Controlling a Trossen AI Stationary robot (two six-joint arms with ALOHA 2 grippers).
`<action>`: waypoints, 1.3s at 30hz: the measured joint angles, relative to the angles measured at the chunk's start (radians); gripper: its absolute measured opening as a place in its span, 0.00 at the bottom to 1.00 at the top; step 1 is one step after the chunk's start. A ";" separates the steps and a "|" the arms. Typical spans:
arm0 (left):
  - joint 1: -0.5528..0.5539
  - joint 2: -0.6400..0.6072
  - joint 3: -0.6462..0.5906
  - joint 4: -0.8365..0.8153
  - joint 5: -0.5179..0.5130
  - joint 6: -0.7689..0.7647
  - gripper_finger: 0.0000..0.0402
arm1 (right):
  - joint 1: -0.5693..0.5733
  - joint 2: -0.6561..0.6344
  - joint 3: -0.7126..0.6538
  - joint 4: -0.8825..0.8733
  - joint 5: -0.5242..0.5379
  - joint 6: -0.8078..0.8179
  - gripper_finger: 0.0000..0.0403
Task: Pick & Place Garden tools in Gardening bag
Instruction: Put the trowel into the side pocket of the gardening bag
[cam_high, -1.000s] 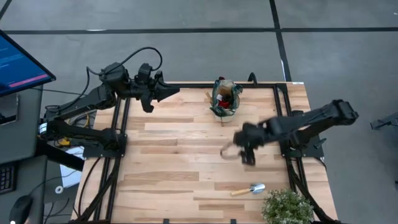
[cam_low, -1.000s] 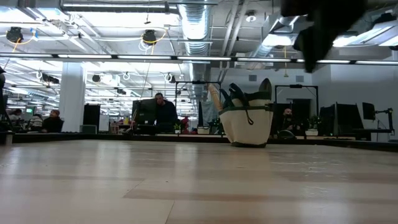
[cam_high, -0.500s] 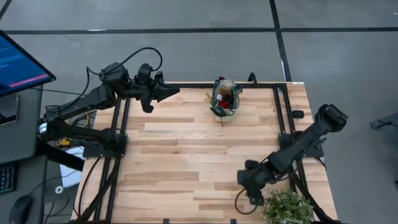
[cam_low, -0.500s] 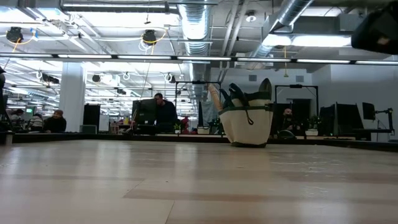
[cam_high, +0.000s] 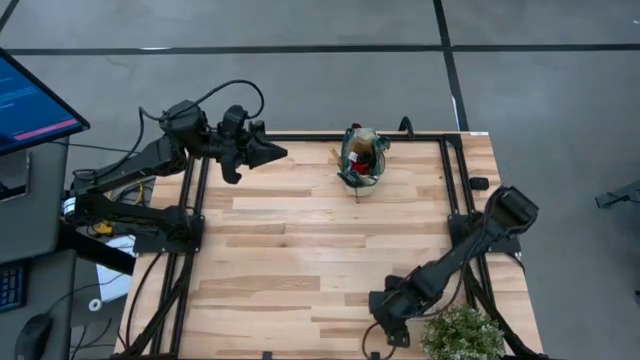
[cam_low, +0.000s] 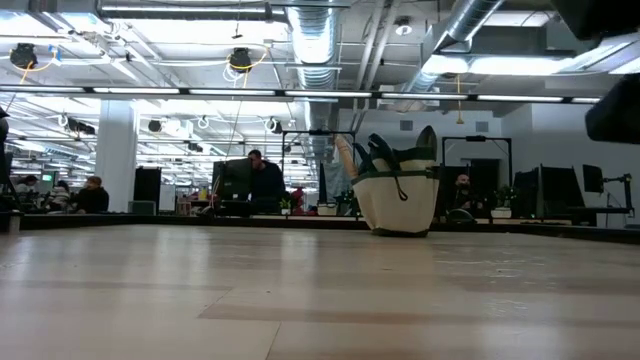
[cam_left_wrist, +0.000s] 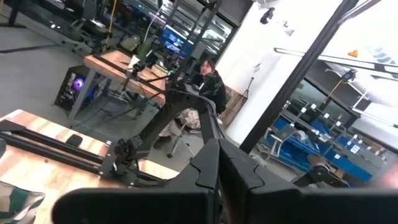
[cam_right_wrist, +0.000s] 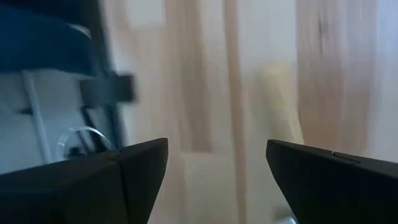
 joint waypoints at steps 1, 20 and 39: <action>0.000 0.000 0.000 0.000 0.004 0.000 0.02 | 0.007 0.014 0.006 -0.020 0.008 0.003 0.66; 0.000 0.000 0.000 0.000 0.015 0.000 0.02 | 0.028 -0.024 0.059 -0.252 0.314 0.224 0.66; 0.000 0.000 0.000 0.001 0.019 0.009 0.02 | -0.019 -0.020 -0.035 -0.341 0.260 0.888 0.66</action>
